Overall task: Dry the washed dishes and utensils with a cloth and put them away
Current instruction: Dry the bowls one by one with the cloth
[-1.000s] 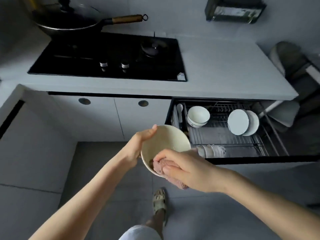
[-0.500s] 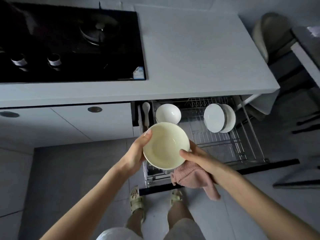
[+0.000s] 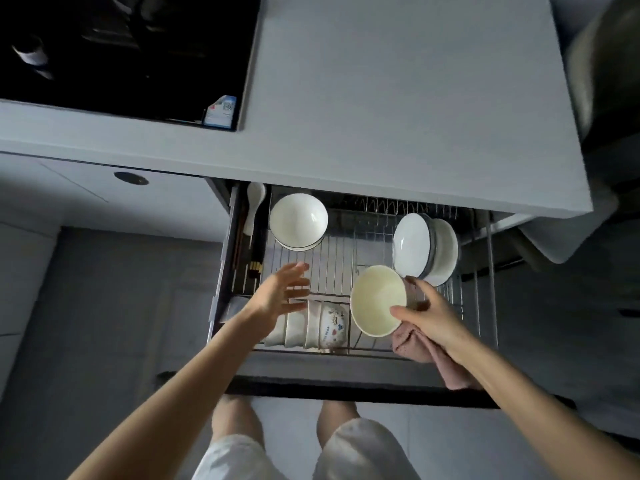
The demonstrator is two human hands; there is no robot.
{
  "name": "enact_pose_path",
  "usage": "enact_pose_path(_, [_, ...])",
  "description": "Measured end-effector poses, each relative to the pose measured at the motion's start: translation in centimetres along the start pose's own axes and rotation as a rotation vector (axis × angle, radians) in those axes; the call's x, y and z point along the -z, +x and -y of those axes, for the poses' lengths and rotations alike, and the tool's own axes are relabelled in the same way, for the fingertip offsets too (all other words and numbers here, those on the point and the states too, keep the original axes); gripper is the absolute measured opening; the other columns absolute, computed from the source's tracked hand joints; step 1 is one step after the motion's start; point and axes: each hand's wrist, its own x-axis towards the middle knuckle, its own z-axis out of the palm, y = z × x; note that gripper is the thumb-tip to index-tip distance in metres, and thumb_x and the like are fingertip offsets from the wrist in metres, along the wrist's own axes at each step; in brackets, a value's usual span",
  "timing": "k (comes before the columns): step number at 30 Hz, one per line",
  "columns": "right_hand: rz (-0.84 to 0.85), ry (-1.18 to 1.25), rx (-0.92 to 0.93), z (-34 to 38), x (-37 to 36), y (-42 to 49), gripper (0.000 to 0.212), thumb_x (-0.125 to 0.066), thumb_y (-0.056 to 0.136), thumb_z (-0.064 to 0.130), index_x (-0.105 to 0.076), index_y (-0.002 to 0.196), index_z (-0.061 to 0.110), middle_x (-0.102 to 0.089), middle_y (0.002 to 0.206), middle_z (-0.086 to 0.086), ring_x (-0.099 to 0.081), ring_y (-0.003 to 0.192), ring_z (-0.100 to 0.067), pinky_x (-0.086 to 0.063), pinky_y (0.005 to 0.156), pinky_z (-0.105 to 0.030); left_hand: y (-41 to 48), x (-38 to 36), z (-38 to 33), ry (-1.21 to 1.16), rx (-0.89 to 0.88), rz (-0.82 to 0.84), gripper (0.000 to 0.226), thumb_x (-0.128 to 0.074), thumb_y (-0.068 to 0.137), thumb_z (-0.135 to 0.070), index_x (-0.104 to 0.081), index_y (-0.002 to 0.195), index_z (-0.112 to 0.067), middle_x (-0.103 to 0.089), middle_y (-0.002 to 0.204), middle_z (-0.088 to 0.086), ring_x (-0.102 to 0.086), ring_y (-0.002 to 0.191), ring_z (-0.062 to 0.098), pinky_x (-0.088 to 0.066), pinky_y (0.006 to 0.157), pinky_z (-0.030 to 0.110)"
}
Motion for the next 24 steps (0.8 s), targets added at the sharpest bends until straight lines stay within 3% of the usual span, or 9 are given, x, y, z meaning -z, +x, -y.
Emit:
enact_pose_path(2, [-0.051, -0.224, -0.024, -2.3, 0.6, 3.3, 0.077, -0.081, 0.067, 0.032, -0.045, 0.135, 0.033, -0.059, 0.119, 0.007, -0.06, 0.105, -0.019, -0.052, 0.089, -0.041, 0.3, -0.2, 0.7, -0.05, 0.009, -0.101, 0.034, -0.046, 0.097, -0.031, -0.056, 0.122, -0.011, -0.06, 0.117, 0.012, -0.059, 0.104, 0.026, -0.05, 0.085, 0.034])
enact_pose_path(4, [-0.038, -0.389, -0.05, -4.3, 0.1, 6.0, 0.08, -0.081, 0.064, 0.035, -0.045, 0.135, 0.025, -0.059, 0.125, 0.0, -0.058, 0.108, -0.025, -0.05, 0.091, -0.046, 0.3, -0.3, 1.6, -0.097, 0.015, -0.19, 0.027, -0.045, 0.098, -0.028, -0.059, 0.111, -0.01, -0.061, 0.111, 0.013, -0.06, 0.1, 0.027, -0.051, 0.084, 0.034])
enact_pose_path(6, [-0.005, -0.468, -0.091, -6.1, -1.3, 8.3, 0.077, -0.081, 0.065, 0.034, -0.047, 0.132, 0.02, -0.06, 0.123, -0.003, -0.061, 0.102, -0.025, -0.053, 0.085, -0.043, 0.4, -0.1, 2.6, -0.137, 0.025, -0.271, 0.023, -0.046, 0.098, -0.026, -0.062, 0.103, -0.011, -0.063, 0.106, 0.013, -0.061, 0.097, 0.027, -0.051, 0.087, 0.037])
enact_pose_path(10, [-0.028, -0.644, -0.127, -9.4, -4.2, 11.7, 0.054, -0.076, 0.061, 0.044, -0.046, 0.106, 0.034, -0.064, 0.097, 0.002, -0.064, 0.078, -0.022, -0.055, 0.066, -0.033, 0.3, 0.6, 4.0, -0.187, 0.049, -0.376, 0.014, -0.053, 0.094, -0.02, -0.064, 0.098, -0.011, -0.067, 0.095, 0.009, -0.062, 0.092, 0.024, -0.051, 0.086, 0.037])
enact_pose_path(14, [-0.079, -0.751, -0.178, -8.9, -6.4, 11.1, 0.042, -0.069, 0.076, 0.047, -0.049, 0.108, 0.029, -0.057, 0.079, 0.003, -0.053, 0.061, -0.017, -0.031, 0.044, -0.017, 0.1, 1.5, 4.8, -0.187, 0.068, -0.356, 0.014, -0.055, 0.094, -0.02, -0.063, 0.1, -0.012, -0.068, 0.099, 0.009, -0.064, 0.094, 0.026, -0.051, 0.087, 0.037])
enact_pose_path(16, [-0.085, -0.776, -0.155, -8.9, -7.6, 11.2, 0.043, -0.066, 0.079, 0.049, -0.051, 0.111, 0.025, -0.059, 0.078, 0.003, -0.054, 0.059, -0.016, -0.03, 0.044, -0.017, -0.1, 1.9, 4.9, -0.18, 0.057, -0.365, 0.013, -0.053, 0.094, -0.02, -0.063, 0.098, -0.012, -0.068, 0.1, 0.01, -0.064, 0.095, 0.026, -0.05, 0.088, 0.038])
enact_pose_path(20, [-0.096, -0.758, -0.118, -9.0, -9.8, 11.6, 0.048, -0.066, 0.079, 0.05, -0.052, 0.115, 0.021, -0.06, 0.082, 0.003, -0.061, 0.068, -0.02, -0.051, 0.057, -0.025, -0.4, 2.7, 5.6, -0.218, 0.036, -0.399, 0.015, -0.053, 0.094, -0.018, -0.064, 0.1, -0.011, -0.067, 0.099, 0.01, -0.063, 0.092, 0.025, -0.05, 0.087, 0.037])
enact_pose_path(24, [0.019, -0.757, -0.122, -7.9, -9.6, 11.3, 0.067, -0.063, 0.076, 0.063, -0.045, 0.128, 0.024, -0.064, 0.088, 0.002, -0.063, 0.072, -0.02, -0.047, 0.054, -0.024, -1.0, 2.9, 6.2, -0.258, 0.033, -0.406, 0.016, -0.055, 0.093, -0.019, -0.064, 0.102, -0.01, -0.067, 0.095, 0.008, -0.063, 0.088, 0.023, -0.05, 0.087, 0.039])
